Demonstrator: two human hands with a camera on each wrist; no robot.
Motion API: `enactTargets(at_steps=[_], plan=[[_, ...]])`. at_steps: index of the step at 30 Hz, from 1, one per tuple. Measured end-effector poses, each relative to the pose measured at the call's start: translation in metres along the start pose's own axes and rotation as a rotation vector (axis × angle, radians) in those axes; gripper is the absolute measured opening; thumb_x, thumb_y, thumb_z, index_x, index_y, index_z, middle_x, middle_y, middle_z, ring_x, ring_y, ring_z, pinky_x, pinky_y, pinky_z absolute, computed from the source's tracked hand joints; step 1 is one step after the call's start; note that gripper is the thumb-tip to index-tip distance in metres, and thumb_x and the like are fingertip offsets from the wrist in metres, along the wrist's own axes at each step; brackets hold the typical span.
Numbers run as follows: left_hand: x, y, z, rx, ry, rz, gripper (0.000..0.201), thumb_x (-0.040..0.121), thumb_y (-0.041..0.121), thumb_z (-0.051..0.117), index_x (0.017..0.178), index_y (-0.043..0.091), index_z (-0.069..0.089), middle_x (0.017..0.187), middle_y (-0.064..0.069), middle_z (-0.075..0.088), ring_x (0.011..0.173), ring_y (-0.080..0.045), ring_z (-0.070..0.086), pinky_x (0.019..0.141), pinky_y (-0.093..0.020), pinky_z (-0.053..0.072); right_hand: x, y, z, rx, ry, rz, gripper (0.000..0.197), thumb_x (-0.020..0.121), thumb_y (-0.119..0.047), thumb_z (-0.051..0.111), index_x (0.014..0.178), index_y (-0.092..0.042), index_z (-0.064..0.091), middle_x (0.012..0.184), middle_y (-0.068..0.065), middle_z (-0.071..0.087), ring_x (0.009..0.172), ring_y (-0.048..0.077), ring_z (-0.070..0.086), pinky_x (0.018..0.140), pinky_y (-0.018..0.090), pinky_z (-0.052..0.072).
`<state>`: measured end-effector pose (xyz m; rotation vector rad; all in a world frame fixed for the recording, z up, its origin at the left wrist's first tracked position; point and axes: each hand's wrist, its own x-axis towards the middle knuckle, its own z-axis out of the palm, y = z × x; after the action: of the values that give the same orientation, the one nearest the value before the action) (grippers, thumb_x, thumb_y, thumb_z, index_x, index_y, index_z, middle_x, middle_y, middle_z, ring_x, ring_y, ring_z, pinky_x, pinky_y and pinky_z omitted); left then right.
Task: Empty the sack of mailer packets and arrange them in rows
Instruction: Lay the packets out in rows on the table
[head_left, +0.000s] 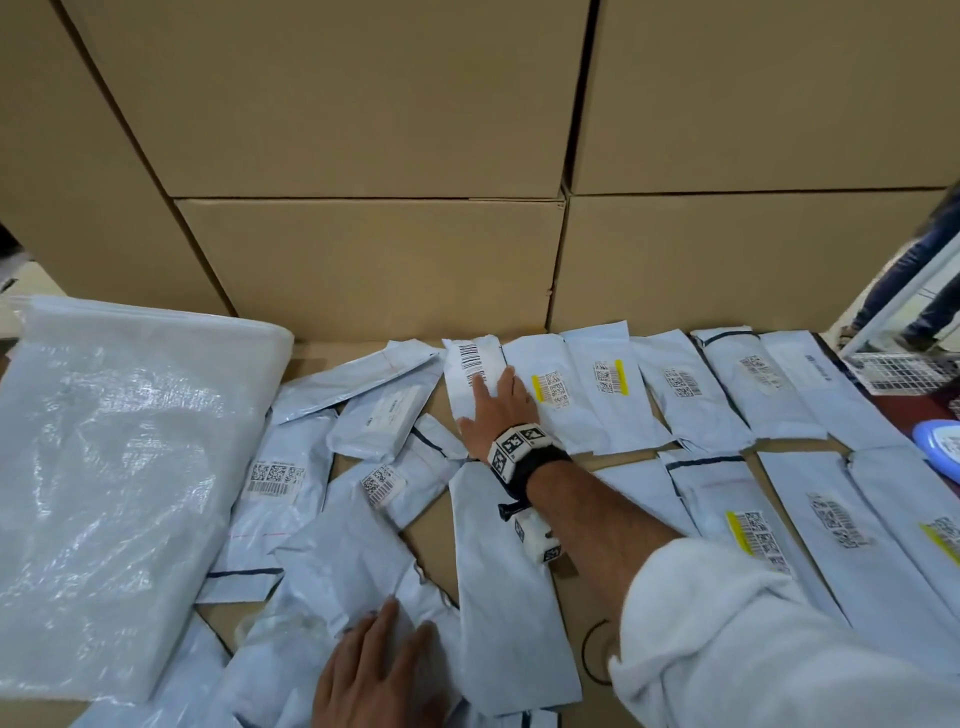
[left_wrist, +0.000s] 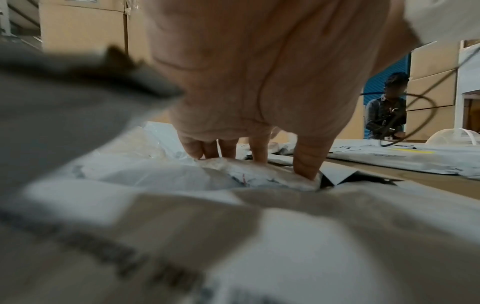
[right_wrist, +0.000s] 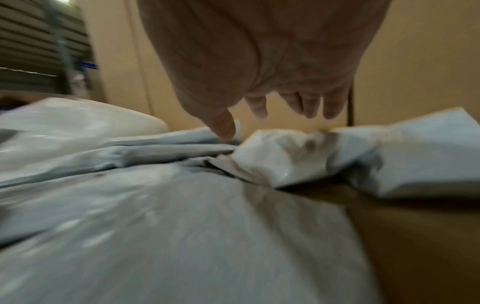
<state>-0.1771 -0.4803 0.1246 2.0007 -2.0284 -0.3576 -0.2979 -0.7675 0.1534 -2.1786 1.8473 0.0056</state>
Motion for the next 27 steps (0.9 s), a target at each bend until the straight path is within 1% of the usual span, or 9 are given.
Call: enactTargets(at_steps=[2,5,8,11,14,17,19,23,27], plan=[[0.001,-0.002,-0.007,0.009,-0.011,-0.015,0.064,0.05,0.06,0.051,0.104,0.035,0.073,0.115,-0.009,0.072,0.107,-0.022,0.051,0.108,-0.014,0.021,-0.035,-0.005,-0.015,0.017,0.098,-0.078,0.072,0.095,-0.049,0.054,0.154,-0.02,0.025,0.163,0.024,0.009,0.149,0.039,0.016,0.119,0.051,0.022],[0.0,-0.005,-0.02,0.01,-0.13,-0.045,0.066,0.055,0.058,0.049,0.106,0.026,0.076,0.117,-0.006,0.071,0.104,-0.024,0.066,0.088,-0.028,0.04,-0.12,-0.009,-0.014,0.046,0.138,-0.139,0.066,0.083,-0.058,0.059,0.134,-0.018,0.047,0.141,0.018,0.036,0.129,0.038,0.036,0.103,0.049,0.04],[0.0,-0.008,-0.026,0.018,-0.187,-0.084,0.063,0.06,0.047,0.048,0.111,0.018,0.073,0.121,-0.005,0.069,0.101,-0.027,0.07,0.079,-0.036,0.057,-0.184,-0.007,0.005,0.015,-0.021,-0.019,0.076,0.076,-0.07,0.058,0.129,-0.017,0.048,0.136,0.016,0.037,0.125,0.036,0.035,0.1,0.048,0.04],[-0.006,-0.003,-0.026,0.058,-0.174,-0.067,0.063,0.062,0.037,0.054,0.121,0.019,0.067,0.131,-0.005,0.063,0.115,-0.03,0.063,0.086,-0.043,0.055,-0.211,-0.002,0.022,-0.011,-0.175,0.12,0.1,0.071,-0.079,0.056,0.146,-0.017,0.033,0.142,0.015,0.029,0.13,0.037,0.029,0.103,0.05,0.036],[-0.009,0.007,-0.031,0.068,-0.158,-0.083,0.063,0.063,0.033,0.057,0.124,0.021,0.064,0.137,-0.007,0.057,0.123,-0.032,0.055,0.096,-0.046,0.05,-0.217,-0.001,0.024,0.042,-0.202,0.159,0.091,0.079,-0.063,0.059,0.15,-0.017,0.026,0.144,0.017,0.027,0.132,0.037,0.029,0.105,0.049,0.036],[-0.011,0.015,-0.036,0.068,-0.18,-0.074,0.056,0.063,0.035,0.052,0.114,0.02,0.067,0.126,-0.009,0.062,0.11,-0.035,0.061,0.087,-0.048,0.054,-0.218,0.004,0.007,0.134,-0.19,0.142,0.058,0.091,-0.039,0.059,0.139,-0.016,0.036,0.138,0.016,0.041,0.124,0.036,0.044,0.099,0.043,0.042],[-0.012,0.016,-0.037,0.06,-0.178,-0.049,0.058,0.064,0.037,0.045,0.113,0.017,0.067,0.122,-0.01,0.064,0.103,-0.036,0.063,0.082,-0.047,0.055,-0.221,0.017,-0.01,0.265,-0.16,0.131,0.047,0.095,-0.028,0.053,0.138,-0.017,0.038,0.132,0.014,0.053,0.116,0.035,0.056,0.093,0.041,0.046],[-0.014,0.019,-0.038,0.023,-0.156,-0.067,0.06,0.072,0.035,0.051,0.129,0.024,0.06,0.14,-0.007,0.054,0.125,-0.031,0.052,0.1,-0.047,0.044,-0.231,0.064,-0.021,0.603,0.016,0.265,0.038,0.09,-0.011,0.054,0.128,-0.018,0.049,0.12,0.01,0.067,0.103,0.032,0.065,0.084,0.034,0.051],[-0.015,0.027,-0.034,0.016,-0.154,-0.023,0.053,0.078,0.032,0.054,0.131,0.028,0.056,0.144,-0.004,0.05,0.129,-0.028,0.048,0.104,-0.046,0.041,-0.232,0.092,-0.002,0.714,0.047,0.375,0.05,0.087,-0.009,0.063,0.133,-0.02,0.046,0.128,0.006,0.059,0.116,0.027,0.059,0.095,0.035,0.05]])
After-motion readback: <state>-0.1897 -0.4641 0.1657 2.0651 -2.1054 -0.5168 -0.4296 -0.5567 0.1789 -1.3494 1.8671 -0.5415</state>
